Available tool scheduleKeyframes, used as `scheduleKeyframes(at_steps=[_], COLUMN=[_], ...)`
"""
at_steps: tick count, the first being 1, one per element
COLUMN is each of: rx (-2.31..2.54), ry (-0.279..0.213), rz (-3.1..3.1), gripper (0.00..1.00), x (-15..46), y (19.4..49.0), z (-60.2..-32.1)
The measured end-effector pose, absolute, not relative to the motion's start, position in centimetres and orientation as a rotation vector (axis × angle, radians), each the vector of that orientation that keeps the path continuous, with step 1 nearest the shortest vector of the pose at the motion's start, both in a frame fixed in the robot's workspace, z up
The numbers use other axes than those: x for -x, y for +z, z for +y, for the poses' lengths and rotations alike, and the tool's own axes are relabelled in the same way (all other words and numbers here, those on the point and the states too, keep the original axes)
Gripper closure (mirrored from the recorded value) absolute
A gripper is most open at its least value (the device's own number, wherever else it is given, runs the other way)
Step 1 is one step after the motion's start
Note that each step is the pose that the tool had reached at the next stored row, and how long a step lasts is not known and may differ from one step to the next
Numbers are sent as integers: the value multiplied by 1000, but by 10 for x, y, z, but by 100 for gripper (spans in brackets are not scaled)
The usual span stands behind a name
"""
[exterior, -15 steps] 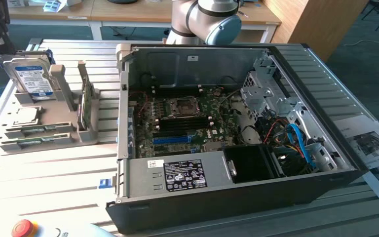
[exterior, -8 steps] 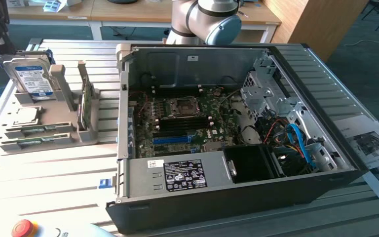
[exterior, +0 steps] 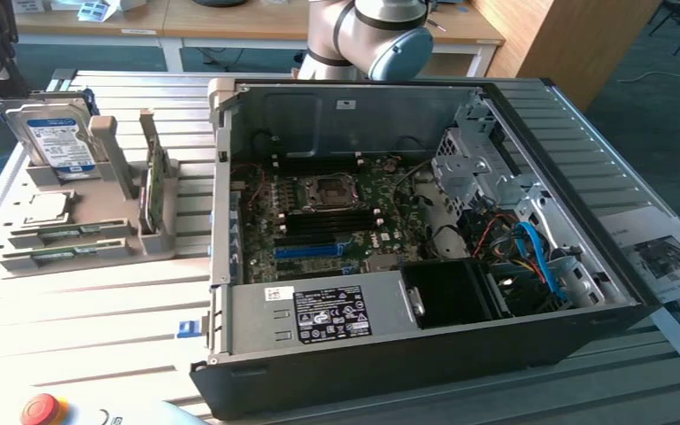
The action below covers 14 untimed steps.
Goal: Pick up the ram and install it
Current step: 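Pick up the ram and move it above insertion slot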
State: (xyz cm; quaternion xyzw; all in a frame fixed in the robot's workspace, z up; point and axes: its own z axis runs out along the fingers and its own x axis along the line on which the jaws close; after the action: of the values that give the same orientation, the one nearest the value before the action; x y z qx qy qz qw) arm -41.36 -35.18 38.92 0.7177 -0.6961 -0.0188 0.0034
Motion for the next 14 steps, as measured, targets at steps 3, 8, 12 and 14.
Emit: scheduleKeyframes(at_steps=[3,8,12,14], rx=[-2251,-2257,-2257,-2257], ry=[-59,-59,-59,-59], rz=[-2180,-2174,-2174,-2174], gripper=[89,89,89,89], x=[414,414,414,414], y=[389,389,389,389], z=[-352,-353,-353,-353])
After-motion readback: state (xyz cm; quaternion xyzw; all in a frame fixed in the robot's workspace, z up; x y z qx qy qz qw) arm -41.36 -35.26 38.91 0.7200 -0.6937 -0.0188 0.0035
